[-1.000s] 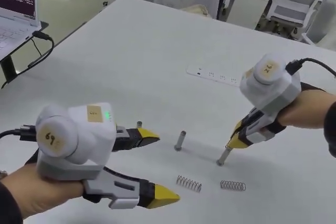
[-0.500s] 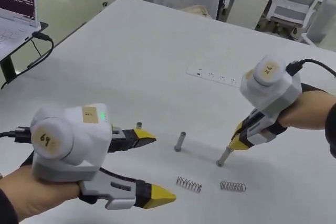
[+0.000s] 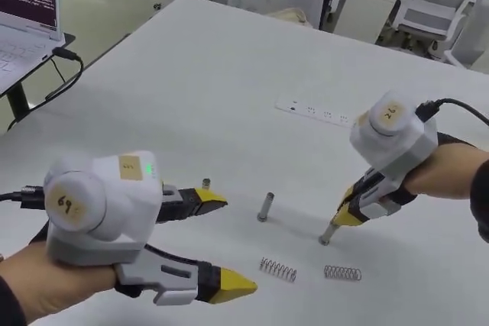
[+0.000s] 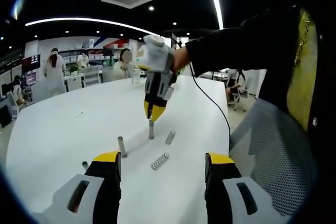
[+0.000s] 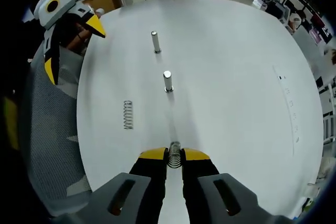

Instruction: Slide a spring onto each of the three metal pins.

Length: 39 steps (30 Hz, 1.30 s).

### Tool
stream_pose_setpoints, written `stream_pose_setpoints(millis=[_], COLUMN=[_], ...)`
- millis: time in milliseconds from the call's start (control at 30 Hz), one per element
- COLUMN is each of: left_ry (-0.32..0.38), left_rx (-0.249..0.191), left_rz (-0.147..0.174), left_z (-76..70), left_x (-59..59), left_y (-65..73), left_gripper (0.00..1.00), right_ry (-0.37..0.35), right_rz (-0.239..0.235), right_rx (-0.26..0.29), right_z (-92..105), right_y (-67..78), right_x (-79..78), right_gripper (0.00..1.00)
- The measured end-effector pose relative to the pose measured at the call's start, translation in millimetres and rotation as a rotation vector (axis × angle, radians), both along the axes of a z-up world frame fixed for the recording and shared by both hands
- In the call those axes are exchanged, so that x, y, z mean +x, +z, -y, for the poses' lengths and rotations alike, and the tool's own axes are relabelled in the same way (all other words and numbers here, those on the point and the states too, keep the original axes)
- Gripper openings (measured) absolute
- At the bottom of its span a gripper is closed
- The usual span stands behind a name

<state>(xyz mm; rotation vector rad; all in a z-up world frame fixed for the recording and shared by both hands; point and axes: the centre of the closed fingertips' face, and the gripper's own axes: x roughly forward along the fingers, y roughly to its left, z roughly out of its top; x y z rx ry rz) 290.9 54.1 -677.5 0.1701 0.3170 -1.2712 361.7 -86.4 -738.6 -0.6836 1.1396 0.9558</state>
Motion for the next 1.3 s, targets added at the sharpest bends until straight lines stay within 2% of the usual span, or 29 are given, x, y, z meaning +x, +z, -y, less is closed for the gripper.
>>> stream_pose_setpoints(millis=[300, 767, 1033, 1300], left_ry=[0.017, 0.033, 0.043, 0.048], left_rx=[0.003, 0.008, 0.008, 0.007], left_rz=[-0.004, -0.007, -0.009, -0.008], left_z=[-5.2, -10.4, -12.8, -14.4], left_x=[2.5, 4.4, 4.5, 5.1], left_y=[-3.0, -5.3, -5.8, -5.6], left_gripper=[0.60, 0.60, 0.60, 0.60], right_ry=[-0.003, -0.020, -0.024, -0.027], right_rz=[-0.005, 0.006, 0.008, 0.014], right_rx=[-0.009, -0.020, -0.024, -0.019], right_z=[1.7, 4.0, 2.5, 0.7], right_y=[-17.2, -35.8, -41.0, -39.0], right_x=[2.6, 7.8, 8.4, 8.3], right_gripper=[0.08, 0.08, 0.08, 0.08])
